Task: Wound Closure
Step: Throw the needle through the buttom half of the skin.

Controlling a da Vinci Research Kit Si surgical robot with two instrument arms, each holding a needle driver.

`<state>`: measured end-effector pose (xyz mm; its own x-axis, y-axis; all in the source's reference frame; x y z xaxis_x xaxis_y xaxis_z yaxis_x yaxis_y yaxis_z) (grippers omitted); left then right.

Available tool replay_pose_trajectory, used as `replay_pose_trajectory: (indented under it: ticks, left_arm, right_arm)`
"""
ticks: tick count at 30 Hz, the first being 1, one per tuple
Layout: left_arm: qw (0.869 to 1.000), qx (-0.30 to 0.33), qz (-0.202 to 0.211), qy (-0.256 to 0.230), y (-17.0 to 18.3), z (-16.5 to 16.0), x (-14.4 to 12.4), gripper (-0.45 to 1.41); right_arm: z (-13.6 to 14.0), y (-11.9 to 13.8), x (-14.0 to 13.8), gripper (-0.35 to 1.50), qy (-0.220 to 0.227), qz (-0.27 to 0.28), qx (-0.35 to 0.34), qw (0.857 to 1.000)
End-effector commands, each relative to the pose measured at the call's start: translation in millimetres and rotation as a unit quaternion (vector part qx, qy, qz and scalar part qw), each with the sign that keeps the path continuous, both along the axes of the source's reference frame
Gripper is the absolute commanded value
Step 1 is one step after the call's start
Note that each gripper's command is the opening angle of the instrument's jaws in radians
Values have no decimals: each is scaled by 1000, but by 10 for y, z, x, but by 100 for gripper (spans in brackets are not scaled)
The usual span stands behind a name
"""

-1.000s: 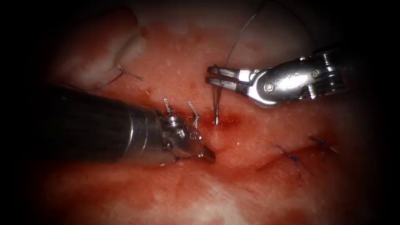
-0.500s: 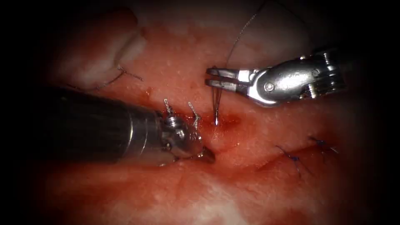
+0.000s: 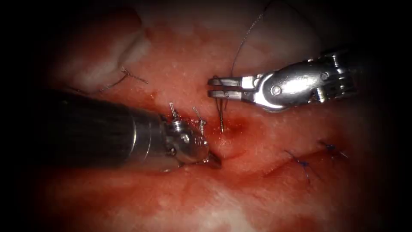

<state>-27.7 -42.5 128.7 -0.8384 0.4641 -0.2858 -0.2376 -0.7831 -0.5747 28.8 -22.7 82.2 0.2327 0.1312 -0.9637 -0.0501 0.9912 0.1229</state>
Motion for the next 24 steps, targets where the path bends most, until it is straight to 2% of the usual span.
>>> replay_pose_trajectory:
  ticks: [1, 8, 14, 17, 21, 24]
  left_arm:
    - [1000, 0, 0, 0, -2, 5, -5, -20]
    - [1000, 0, 1, -1, -1, 5, -4, -20]
    - [1000, 0, 1, -1, -1, 5, -4, -20]
    - [1000, 0, 1, -1, -1, 4, -4, -20]
    - [1000, 1, 1, -1, 0, 4, -4, -20]
    - [1000, 1, 1, -1, 0, 4, -4, -20]
  right_arm:
    - [5, -3, 5, -35, -2, 7, 15, 1000]
    - [9, 3, 4, -35, -18, 19, 55, 998]
    - [12, 7, 3, -35, -20, 23, 63, 998]
    - [13, 7, 3, -35, -19, 28, 89, 995]
    - [16, 8, 3, -35, -19, 41, 173, 984]
    - [29, 10, 4, -35, -19, 40, 260, 965]
